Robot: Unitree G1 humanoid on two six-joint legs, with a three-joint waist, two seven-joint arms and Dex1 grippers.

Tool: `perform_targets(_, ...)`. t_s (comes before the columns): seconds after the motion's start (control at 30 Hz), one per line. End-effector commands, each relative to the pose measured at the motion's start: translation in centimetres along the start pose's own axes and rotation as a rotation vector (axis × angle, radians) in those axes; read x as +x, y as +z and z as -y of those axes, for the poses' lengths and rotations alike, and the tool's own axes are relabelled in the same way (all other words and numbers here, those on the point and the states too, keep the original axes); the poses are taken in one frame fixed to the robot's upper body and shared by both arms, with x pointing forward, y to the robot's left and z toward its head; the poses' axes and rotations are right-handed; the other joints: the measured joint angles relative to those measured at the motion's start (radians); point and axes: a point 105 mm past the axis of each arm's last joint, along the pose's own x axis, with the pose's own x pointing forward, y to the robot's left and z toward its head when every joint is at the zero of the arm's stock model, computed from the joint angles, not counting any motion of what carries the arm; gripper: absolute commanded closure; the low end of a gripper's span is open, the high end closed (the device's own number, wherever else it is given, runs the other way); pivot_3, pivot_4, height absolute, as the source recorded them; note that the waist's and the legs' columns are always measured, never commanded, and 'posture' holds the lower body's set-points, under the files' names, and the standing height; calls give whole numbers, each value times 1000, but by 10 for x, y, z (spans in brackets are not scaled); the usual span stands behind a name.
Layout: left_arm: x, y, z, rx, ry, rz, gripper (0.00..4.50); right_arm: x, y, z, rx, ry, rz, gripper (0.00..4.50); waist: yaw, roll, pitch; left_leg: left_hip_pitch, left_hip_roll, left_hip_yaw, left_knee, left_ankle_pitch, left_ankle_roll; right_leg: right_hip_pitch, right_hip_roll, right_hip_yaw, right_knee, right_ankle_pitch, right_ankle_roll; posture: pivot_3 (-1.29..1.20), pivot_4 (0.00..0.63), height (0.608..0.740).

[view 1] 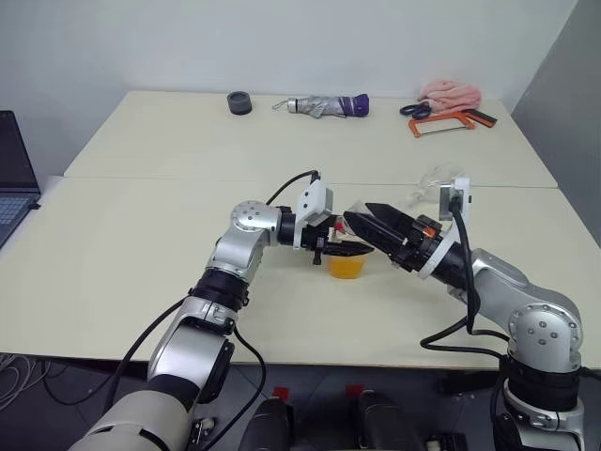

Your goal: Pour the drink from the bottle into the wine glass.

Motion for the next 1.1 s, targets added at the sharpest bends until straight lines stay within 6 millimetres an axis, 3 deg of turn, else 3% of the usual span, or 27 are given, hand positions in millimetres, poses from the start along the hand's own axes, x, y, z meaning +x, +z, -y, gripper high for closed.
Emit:
perform_targets(0.03, 0, 12, -1, 53, 3, 25, 2776, 3, 4, -5, -7, 20, 9, 200, 0, 0, 0, 0, 0, 0, 0, 0, 0, 0, 0, 0, 0, 0, 0, 0, 150, 740)
perform_targets(0.27, 1, 12, -1, 54, 5, 26, 2776, 4, 5, -5, -15, 8, 17, 200, 0, 0, 0, 0, 0, 0, 0, 0, 0, 0, 0, 0, 0, 0, 0, 0, 150, 740)
perform_targets(0.4, 1, 12, -1, 53, 4, 26, 2776, 5, 6, -4, -16, -5, 33, 1106, 0, 0, 0, 0, 0, 0, 0, 0, 0, 0, 0, 0, 0, 0, 0, 0, 150, 740)
perform_targets(0.57, 0, 12, 0, 53, 2, 27, 2778, 5, 7, 0, -8, -27, 51, 2847, 0, 0, 0, 0, 0, 0, 0, 0, 0, 0, 0, 0, 0, 0, 0, 0, 150, 740)
perform_targets(0.77, 0, 11, 0, 52, 3, 28, 2785, 4, 9, 4, -40, -64, 78, 2965, 0, 0, 0, 0, 0, 0, 0, 0, 0, 0, 0, 0, 0, 0, 0, 0, 150, 740)
perform_targets(1.0, -2, 11, -1, 23, 20, 41, 2785, -4, 22, 19, -504, -214, 78, 3150, 0, 0, 0, 0, -1, 0, 0, 0, 0, 0, 0, 0, 0, 0, 0, 0, 150, 740)
perform_targets(1.1, -4, 12, 0, 1, 23, 50, 2785, -8, 24, 12, -636, -190, 75, 3595, 0, 0, 0, 0, -1, 0, 0, 0, 0, 0, 1, 0, -1, 0, 0, 0, 150, 740)
